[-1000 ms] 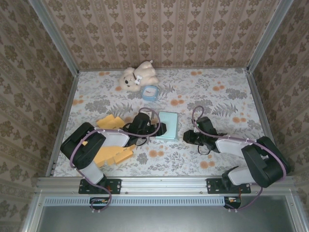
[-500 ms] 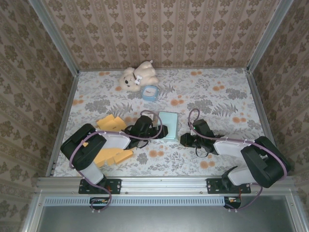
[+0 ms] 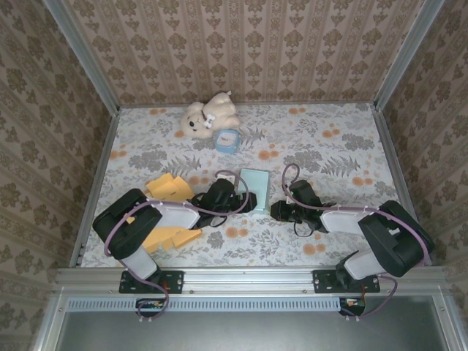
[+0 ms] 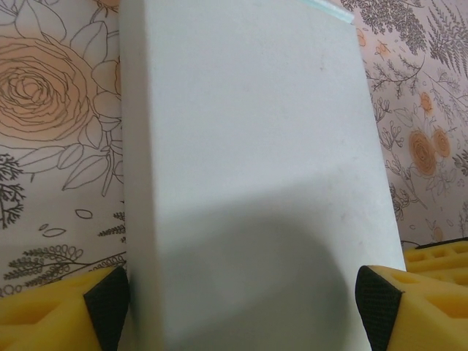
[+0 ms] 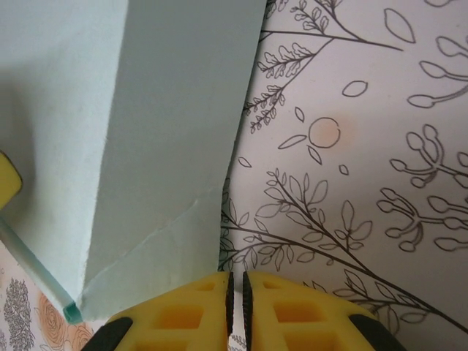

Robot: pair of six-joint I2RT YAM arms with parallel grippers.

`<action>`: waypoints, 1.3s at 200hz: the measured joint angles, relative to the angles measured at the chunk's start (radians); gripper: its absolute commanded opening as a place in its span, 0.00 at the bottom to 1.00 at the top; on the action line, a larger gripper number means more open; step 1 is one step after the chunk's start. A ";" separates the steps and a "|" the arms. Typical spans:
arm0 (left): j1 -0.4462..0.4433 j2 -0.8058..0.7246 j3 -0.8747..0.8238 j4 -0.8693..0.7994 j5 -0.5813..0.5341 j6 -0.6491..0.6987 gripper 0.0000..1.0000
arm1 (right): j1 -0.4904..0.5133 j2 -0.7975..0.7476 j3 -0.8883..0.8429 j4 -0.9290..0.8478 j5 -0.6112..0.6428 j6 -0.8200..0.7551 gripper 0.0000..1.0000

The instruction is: Fold the paper box

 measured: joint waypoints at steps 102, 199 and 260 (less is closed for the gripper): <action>-0.095 0.029 0.007 0.027 -0.197 -0.094 0.84 | 0.060 0.092 0.050 0.072 0.031 0.061 0.16; -0.088 0.056 0.043 0.014 -0.263 -0.086 0.84 | 0.089 0.111 0.046 0.139 0.079 0.101 0.16; -0.038 -0.014 0.063 -0.125 -0.212 -0.040 0.87 | 0.159 0.082 0.032 0.142 0.192 0.100 0.19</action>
